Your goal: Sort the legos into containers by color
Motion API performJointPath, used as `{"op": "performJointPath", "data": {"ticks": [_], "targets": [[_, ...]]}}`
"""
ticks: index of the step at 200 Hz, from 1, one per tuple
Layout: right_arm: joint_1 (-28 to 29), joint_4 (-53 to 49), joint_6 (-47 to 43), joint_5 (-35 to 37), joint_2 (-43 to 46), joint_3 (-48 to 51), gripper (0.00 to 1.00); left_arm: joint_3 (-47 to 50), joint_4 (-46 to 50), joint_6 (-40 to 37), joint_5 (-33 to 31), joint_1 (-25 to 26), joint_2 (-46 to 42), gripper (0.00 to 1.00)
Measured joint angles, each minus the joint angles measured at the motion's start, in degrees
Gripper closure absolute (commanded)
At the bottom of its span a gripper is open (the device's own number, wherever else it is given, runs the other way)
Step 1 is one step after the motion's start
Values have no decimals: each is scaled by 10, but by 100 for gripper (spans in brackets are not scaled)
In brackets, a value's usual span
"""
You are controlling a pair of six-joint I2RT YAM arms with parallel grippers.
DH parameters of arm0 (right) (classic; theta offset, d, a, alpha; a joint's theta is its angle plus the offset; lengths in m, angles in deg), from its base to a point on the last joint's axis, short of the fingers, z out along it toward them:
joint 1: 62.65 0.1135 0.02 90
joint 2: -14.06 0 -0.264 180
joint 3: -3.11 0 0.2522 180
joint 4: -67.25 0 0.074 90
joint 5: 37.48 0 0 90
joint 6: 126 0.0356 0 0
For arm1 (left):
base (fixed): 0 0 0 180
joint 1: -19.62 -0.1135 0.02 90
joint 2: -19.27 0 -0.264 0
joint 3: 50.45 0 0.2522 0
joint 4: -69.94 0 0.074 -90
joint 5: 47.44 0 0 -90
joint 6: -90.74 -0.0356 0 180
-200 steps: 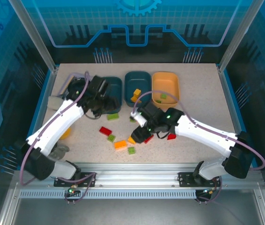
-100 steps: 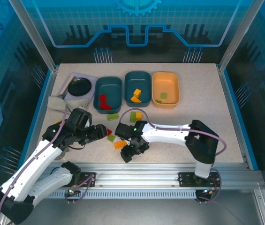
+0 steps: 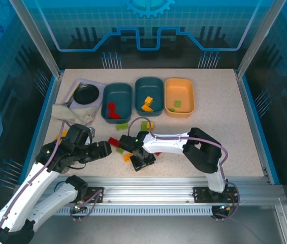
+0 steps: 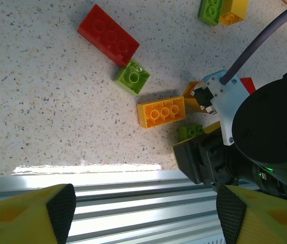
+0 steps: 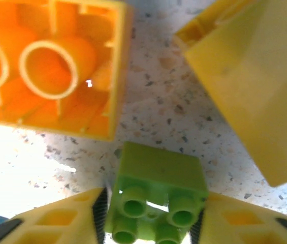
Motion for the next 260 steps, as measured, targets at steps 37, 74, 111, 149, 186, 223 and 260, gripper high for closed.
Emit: {"op": "performJointPath", "data": {"ticks": [37,74,111,149,186,223,260], "targets": [[0,-3,-5,12,3,0,69,0,-2,2,2,0,0,23],[-16,-24,-16,32,56,0,70,0,-35,2,29,0,7,23],[-135,-61,-51,42,178,-30,69,-5,-113,5,64,0,77,23],[-322,-75,-113,42,166,-129,70,-52,-197,7,75,3,188,23],[-434,-98,-133,30,29,-259,71,-114,-258,6,75,11,281,24],[-478,-143,-127,32,-108,-384,70,-161,-285,6,74,18,347,24],[-491,-178,-100,37,-166,-414,67,-175,-290,6,74,19,379,24]]}}
